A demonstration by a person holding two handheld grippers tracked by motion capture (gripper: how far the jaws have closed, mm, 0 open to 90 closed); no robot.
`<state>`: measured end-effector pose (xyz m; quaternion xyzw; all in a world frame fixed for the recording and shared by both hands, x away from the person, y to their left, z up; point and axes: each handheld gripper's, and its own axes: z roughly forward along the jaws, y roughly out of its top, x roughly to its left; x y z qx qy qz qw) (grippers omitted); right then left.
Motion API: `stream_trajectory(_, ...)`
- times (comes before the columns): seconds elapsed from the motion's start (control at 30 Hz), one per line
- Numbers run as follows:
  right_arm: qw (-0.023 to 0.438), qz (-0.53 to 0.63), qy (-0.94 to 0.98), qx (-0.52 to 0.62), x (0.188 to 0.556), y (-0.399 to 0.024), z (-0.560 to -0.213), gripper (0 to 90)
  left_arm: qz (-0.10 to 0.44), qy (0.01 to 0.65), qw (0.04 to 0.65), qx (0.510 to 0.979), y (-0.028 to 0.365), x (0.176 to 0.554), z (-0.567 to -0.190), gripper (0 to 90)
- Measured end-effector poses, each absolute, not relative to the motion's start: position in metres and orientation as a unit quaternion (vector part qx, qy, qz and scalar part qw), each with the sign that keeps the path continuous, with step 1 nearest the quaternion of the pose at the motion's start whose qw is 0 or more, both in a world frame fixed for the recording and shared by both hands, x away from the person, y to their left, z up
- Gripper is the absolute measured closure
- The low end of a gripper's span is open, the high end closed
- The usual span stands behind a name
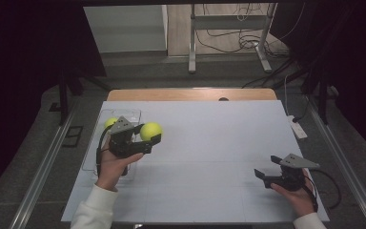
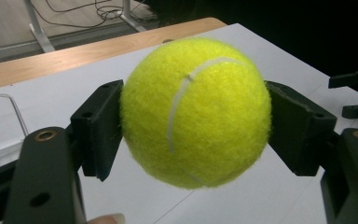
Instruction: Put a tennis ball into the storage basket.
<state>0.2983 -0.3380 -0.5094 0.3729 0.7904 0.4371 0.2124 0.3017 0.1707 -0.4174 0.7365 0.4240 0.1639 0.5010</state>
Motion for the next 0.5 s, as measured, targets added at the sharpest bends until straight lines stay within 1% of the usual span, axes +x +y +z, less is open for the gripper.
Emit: stream_trajectory(0.5,0.212,0.439,0.789,0.373,0.298,-0.338,-0.509,12.7,0.179,0.442,0.493,0.727,0.184,0.300,-0.416,26.5)
